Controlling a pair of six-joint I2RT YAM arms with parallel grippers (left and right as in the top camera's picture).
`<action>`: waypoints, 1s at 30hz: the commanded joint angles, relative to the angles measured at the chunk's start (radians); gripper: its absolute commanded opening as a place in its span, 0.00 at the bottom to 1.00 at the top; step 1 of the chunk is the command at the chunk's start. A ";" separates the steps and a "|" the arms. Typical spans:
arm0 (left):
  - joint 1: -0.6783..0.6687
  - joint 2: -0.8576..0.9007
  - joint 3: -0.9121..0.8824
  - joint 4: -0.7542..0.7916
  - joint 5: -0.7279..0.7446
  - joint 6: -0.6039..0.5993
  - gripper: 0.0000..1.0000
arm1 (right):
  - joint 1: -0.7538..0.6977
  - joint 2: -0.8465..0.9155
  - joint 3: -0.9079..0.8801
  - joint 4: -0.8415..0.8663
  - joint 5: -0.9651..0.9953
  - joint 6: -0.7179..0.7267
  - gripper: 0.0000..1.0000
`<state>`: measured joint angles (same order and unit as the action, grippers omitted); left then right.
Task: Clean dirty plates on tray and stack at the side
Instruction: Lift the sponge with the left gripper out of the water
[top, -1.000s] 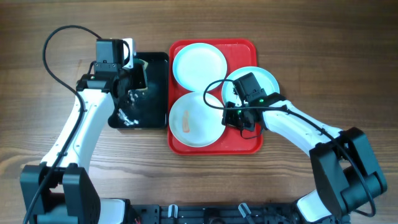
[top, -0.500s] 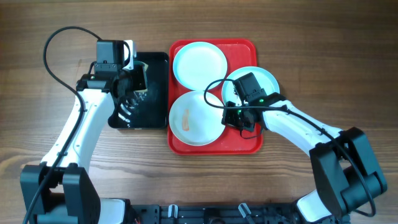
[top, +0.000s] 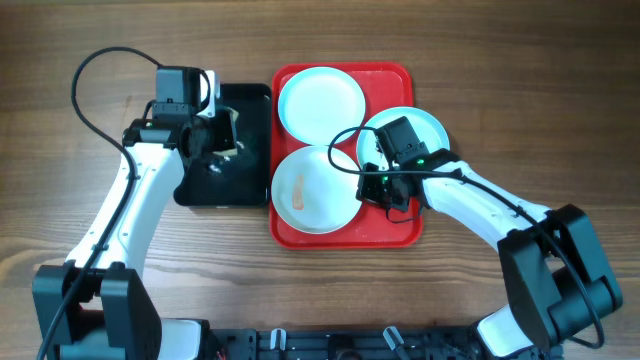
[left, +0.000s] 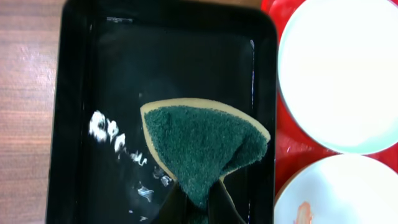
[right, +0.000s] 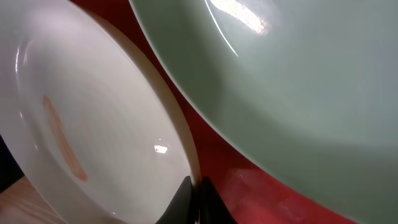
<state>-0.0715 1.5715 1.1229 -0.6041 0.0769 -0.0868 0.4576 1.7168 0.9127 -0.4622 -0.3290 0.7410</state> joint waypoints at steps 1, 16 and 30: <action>0.003 -0.019 0.003 -0.005 -0.025 0.002 0.04 | 0.003 0.011 -0.004 0.006 -0.004 0.018 0.04; 0.003 -0.021 0.003 -0.024 -0.090 0.001 0.04 | 0.003 0.011 -0.004 0.024 -0.008 0.048 0.04; 0.003 -0.021 0.003 0.001 -0.090 -0.002 0.04 | 0.003 0.011 -0.004 0.015 -0.023 0.064 0.04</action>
<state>-0.0715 1.5715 1.1229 -0.6106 -0.0025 -0.0868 0.4576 1.7168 0.9119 -0.4480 -0.3508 0.8360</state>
